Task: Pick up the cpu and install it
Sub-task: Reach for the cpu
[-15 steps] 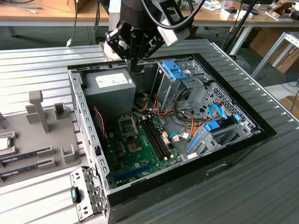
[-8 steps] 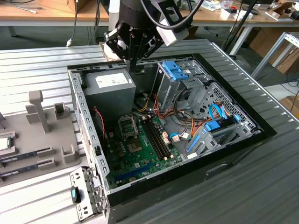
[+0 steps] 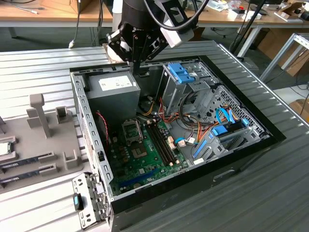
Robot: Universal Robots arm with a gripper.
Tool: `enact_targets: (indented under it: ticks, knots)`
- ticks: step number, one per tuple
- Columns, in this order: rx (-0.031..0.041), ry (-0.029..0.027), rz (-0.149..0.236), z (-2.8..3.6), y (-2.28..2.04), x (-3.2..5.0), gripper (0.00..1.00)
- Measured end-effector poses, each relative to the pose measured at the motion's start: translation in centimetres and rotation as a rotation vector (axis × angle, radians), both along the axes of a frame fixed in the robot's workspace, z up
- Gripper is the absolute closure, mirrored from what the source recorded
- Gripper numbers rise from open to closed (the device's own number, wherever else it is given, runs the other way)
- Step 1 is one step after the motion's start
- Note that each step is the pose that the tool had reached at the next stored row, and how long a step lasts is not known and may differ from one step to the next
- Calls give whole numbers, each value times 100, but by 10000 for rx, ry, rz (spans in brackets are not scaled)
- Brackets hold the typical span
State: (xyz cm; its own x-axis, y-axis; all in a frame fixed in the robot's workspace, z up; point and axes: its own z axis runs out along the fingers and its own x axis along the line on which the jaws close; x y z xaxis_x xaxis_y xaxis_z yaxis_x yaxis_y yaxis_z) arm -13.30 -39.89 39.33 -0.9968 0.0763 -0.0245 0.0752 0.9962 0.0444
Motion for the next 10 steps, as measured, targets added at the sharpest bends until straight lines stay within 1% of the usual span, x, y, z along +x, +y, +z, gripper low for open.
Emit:
enact_targets:
  ticks: [10]
  knots:
    - [0,0,0,0,0,-27,89]
